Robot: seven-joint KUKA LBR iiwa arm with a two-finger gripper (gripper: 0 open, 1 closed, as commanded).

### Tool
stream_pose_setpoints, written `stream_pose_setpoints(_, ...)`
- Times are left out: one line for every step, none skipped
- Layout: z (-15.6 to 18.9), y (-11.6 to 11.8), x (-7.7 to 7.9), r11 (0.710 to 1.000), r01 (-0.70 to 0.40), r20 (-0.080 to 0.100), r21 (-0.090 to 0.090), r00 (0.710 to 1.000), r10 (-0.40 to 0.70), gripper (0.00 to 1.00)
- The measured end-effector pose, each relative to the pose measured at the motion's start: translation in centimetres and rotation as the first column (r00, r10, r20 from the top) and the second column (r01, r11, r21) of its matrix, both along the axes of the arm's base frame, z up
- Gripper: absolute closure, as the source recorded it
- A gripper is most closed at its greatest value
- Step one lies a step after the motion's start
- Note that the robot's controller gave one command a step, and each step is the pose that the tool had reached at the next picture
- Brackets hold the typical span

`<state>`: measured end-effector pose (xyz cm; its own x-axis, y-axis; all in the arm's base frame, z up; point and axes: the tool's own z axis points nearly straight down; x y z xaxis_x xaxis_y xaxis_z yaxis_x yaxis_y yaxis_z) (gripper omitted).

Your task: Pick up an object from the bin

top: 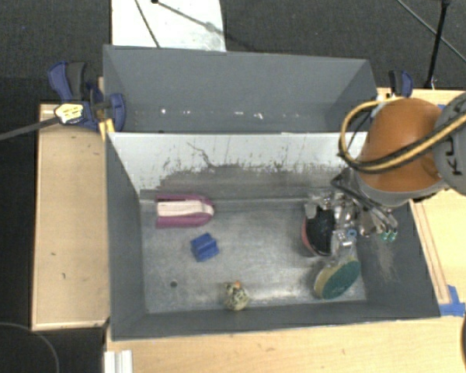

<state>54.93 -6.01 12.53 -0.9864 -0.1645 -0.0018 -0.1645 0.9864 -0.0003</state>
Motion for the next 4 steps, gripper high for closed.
stream_pose_setpoints(-4.1,-3.8,1.0,1.000,0.009,0.006,0.014,1.000,-0.009,0.00)
stream_pose_setpoints(-4.1,-4.3,1.3,1.000,0.005,0.027,-0.001,1.000,-0.005,1.00)
stream_pose_setpoints(4.8,-5.4,2.0,1.000,0.011,0.009,-0.002,1.000,-0.011,1.00)
stream_pose_setpoints(10.9,-7.0,1.9,0.994,-0.110,0.007,-0.003,0.994,0.110,1.00)
